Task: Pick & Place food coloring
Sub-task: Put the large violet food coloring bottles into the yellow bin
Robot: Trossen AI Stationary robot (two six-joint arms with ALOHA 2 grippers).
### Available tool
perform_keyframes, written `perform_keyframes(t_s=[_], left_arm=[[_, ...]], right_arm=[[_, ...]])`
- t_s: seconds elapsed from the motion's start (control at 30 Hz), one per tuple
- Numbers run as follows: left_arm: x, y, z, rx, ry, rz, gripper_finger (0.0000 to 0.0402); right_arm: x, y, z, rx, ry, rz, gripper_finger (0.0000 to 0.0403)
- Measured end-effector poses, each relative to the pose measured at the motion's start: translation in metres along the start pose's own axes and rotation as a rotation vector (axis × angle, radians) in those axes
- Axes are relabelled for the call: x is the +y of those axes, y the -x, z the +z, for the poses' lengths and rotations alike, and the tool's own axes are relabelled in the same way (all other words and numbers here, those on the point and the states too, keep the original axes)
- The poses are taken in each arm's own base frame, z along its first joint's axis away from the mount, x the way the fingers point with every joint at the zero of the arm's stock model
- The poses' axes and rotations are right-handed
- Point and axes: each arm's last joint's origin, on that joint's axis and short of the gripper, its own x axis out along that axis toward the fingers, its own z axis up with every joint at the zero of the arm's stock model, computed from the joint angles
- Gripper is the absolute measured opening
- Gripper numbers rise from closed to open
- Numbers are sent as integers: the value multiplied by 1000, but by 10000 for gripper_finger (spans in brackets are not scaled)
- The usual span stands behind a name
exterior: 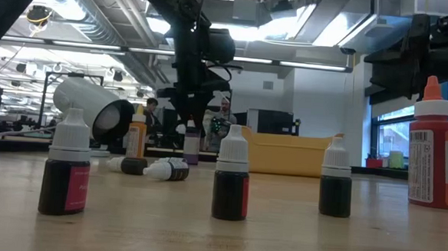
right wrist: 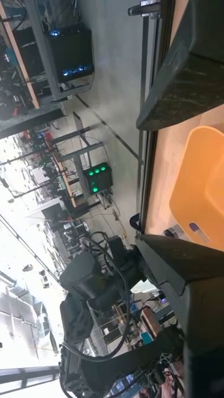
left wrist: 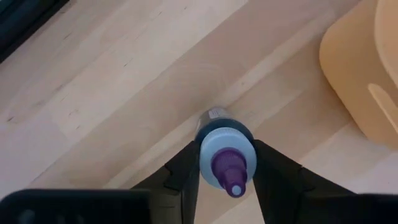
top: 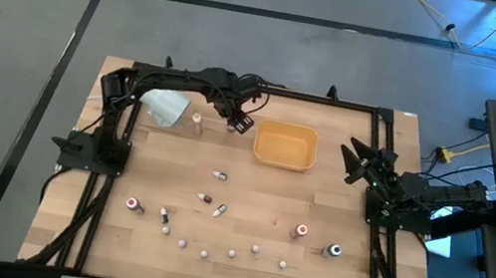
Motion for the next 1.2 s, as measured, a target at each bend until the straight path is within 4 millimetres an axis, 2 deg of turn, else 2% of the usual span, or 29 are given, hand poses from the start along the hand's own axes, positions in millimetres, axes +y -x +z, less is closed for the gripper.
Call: perform_keyframes(t_s=[0.07, 0.23, 0.4, 0.5, 0.63, 0.77, 1.2], left_arm=[[-1, 11, 2, -19, -19, -14, 119], [-5, 64, 17, -188, -49, -67, 119], [-25, 111, 27, -316, -156, -206, 119], [-43, 122, 27, -346, -241, -257, 119], [-62, 117, 22, -314, -306, -308, 119], [-74, 101, 21, -274, -330, -321, 119], [-79, 40, 34, -175, -312, -236, 119]], right_arm=[[0, 0, 0, 0, -1, 0, 289], [0, 0, 0, 0, -2, 0, 289], [0, 0, 0, -1, -3, 0, 289], [0, 0, 0, -1, -4, 0, 289], [0, 0, 0, -1, -8, 0, 289], [0, 0, 0, -2, -12, 0, 289], [0, 0, 0, 2, -10, 8, 289]])
